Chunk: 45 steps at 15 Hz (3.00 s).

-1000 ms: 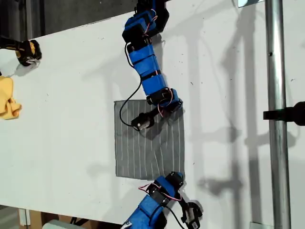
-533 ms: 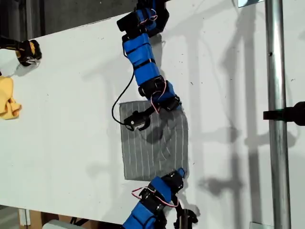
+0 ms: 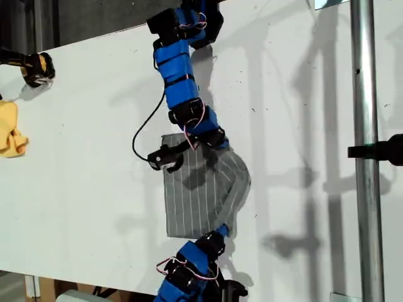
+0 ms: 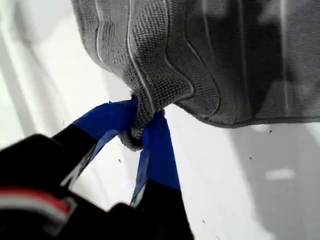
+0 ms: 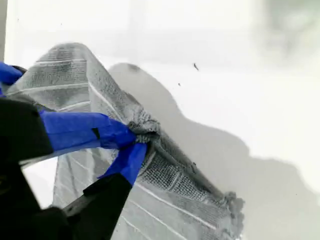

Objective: Grasp corners of a towel and fold twice.

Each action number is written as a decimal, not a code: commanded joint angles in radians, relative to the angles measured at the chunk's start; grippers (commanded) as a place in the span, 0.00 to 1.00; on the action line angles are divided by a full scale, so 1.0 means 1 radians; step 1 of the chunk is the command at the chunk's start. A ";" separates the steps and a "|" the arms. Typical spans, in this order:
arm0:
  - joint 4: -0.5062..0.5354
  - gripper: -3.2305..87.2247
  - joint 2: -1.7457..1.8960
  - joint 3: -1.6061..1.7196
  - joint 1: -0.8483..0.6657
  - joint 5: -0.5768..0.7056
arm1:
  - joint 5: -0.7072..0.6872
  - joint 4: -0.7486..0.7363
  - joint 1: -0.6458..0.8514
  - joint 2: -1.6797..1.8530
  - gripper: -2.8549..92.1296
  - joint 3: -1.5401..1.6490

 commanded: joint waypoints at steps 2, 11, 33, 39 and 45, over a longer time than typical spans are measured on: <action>0.048 0.02 0.112 0.014 -0.187 0.127 | -0.043 -0.017 0.129 0.158 0.03 0.020; 0.078 0.02 0.291 0.138 -0.755 0.448 | -0.232 -0.041 0.436 0.172 0.03 0.048; 0.100 0.02 0.520 0.380 -0.818 0.244 | -0.299 -0.044 0.434 0.064 0.03 0.149; 0.054 0.02 0.449 0.430 -0.738 0.106 | -0.236 0.044 0.430 -0.043 0.03 0.149; 0.018 0.02 0.425 0.472 -0.713 0.049 | -0.195 0.066 0.422 -0.120 0.03 0.100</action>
